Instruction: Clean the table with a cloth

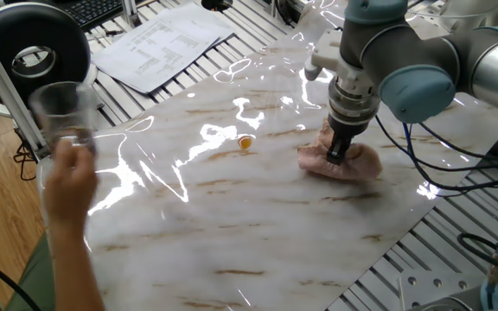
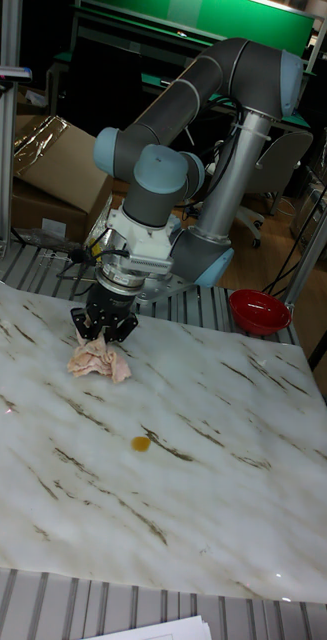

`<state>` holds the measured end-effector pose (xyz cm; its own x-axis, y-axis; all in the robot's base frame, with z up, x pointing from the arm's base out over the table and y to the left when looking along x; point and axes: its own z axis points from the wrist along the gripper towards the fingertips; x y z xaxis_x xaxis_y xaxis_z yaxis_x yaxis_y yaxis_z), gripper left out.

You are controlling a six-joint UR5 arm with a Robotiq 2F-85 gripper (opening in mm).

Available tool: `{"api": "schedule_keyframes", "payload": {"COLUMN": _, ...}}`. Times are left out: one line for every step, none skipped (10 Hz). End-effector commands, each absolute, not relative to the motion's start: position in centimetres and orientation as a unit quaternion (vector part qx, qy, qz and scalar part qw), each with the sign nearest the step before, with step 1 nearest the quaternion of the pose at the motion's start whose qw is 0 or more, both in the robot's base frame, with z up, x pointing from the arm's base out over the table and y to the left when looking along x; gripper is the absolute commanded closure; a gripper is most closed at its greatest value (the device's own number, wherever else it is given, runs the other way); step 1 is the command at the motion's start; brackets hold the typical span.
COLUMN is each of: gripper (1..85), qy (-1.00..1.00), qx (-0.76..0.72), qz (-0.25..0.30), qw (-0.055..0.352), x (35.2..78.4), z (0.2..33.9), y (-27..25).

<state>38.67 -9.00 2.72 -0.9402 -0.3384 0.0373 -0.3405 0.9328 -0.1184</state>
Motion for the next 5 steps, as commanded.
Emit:
{"api": "schedule_keyframes", "payload": {"gripper": 84.3, "qy": -0.992, "qx": 0.127, "qz": 0.019, "qw": 0.000, "x": 38.7, "z": 2.6, "y": -6.8}}
{"api": "schedule_keyframes", "payload": {"gripper": 84.3, "qy": -0.993, "qx": 0.113, "qz": 0.018, "qw": -0.016, "x": 39.5, "z": 2.6, "y": -6.7}}
{"api": "schedule_keyframes", "payload": {"gripper": 84.3, "qy": -0.994, "qx": 0.104, "qz": 0.013, "qw": -0.011, "x": 39.2, "z": 2.6, "y": -6.5}}
{"api": "schedule_keyframes", "payload": {"gripper": 84.7, "qy": -0.994, "qx": 0.105, "qz": -0.001, "qw": -0.020, "x": 39.6, "z": 2.6, "y": -5.7}}
{"api": "schedule_keyframes", "payload": {"gripper": 84.7, "qy": -0.995, "qx": 0.099, "qz": 0.006, "qw": -0.025, "x": 39.9, "z": 2.6, "y": -6.0}}
